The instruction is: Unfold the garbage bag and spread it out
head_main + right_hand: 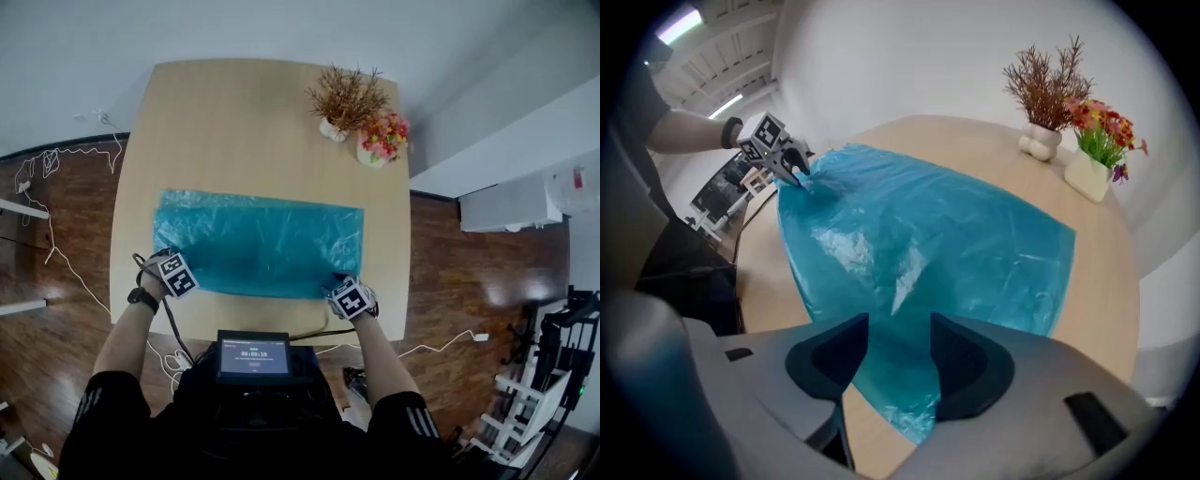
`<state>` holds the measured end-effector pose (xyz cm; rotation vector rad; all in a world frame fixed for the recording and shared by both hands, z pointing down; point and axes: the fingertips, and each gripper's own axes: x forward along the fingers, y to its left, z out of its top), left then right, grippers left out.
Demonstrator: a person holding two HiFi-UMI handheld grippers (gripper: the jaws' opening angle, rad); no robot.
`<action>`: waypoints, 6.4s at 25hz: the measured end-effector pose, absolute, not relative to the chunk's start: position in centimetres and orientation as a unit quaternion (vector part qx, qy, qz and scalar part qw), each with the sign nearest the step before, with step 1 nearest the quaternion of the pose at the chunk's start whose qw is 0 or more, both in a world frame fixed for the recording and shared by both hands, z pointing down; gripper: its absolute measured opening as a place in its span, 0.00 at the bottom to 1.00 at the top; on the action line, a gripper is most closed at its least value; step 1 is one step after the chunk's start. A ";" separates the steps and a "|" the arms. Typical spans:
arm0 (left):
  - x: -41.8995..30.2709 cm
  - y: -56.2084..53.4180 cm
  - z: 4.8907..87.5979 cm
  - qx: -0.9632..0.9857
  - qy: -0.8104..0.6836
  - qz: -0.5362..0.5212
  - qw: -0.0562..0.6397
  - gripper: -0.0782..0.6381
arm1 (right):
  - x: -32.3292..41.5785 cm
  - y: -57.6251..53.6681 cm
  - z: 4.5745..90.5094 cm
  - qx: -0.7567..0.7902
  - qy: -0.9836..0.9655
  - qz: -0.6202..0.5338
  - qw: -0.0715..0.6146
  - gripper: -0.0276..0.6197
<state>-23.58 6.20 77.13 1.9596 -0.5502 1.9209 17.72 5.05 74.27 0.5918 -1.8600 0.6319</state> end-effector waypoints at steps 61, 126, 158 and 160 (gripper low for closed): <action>-26.1 -15.1 71.0 0.713 -0.321 0.623 0.020 0.11 | 18.0 -3.3 73.5 0.286 -0.790 0.179 0.512 0.41; -30.8 -15.3 64.7 0.789 -0.272 0.541 -0.099 0.20 | -8.0 -9.9 63.7 0.178 -0.846 -0.143 0.482 0.07; -30.7 -19.8 77.5 0.744 -0.184 0.640 -0.053 0.11 | -3.9 -6.5 59.5 0.264 -0.832 -0.116 0.473 0.07; -30.7 -19.8 77.5 0.744 -0.185 0.640 -0.052 0.11 | -3.6 -4.9 59.5 0.262 -0.830 -0.117 0.479 0.07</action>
